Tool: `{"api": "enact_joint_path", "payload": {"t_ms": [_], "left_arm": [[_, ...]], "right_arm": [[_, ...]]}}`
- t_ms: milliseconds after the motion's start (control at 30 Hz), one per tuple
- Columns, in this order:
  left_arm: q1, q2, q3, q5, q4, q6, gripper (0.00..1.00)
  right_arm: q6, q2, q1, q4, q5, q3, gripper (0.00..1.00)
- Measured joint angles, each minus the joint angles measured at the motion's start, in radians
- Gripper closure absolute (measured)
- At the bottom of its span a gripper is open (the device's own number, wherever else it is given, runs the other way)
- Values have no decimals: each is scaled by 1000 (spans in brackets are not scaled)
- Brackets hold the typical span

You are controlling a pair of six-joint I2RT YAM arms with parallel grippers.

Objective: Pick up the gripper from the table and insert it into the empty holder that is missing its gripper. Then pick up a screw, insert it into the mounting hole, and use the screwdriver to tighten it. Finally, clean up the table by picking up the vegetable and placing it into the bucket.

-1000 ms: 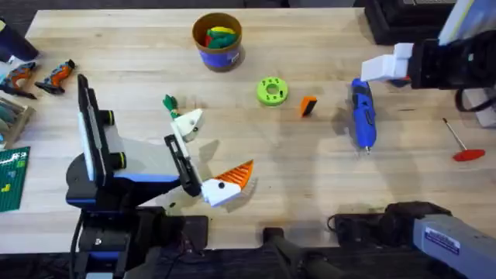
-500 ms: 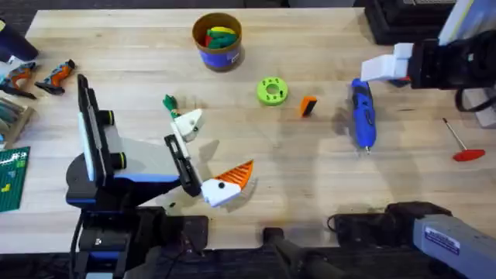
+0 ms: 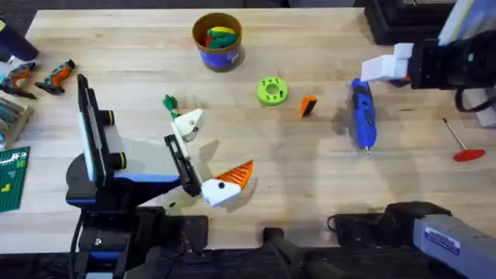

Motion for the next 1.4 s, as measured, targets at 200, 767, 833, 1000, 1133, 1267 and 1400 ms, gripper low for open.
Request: {"api": "enact_joint_path", "payload": {"t_ms": [200, 767, 833, 1000, 1133, 1267, 1400], "left_arm": [[0, 0, 0, 0, 0, 0, 15], [0, 0, 0, 0, 0, 0, 15], [0, 0, 0, 0, 0, 0, 15], [0, 0, 0, 0, 0, 0, 15], [0, 0, 0, 0, 0, 0, 15], [0, 0, 0, 0, 0, 0, 15], [0, 0, 0, 0, 0, 0, 14]], "right_arm": [[5, 0, 0, 2, 0, 0, 25], [68, 0, 1, 114, -114, 0, 24], [73, 0, 3, 114, -119, 0, 24], [85, 0, 31, 162, -124, 0, 24], [105, 11, 90, 195, -128, 0, 24], [133, 29, 132, 214, -122, 0, 24], [202, 31, 190, 208, -72, 0, 24]]}}
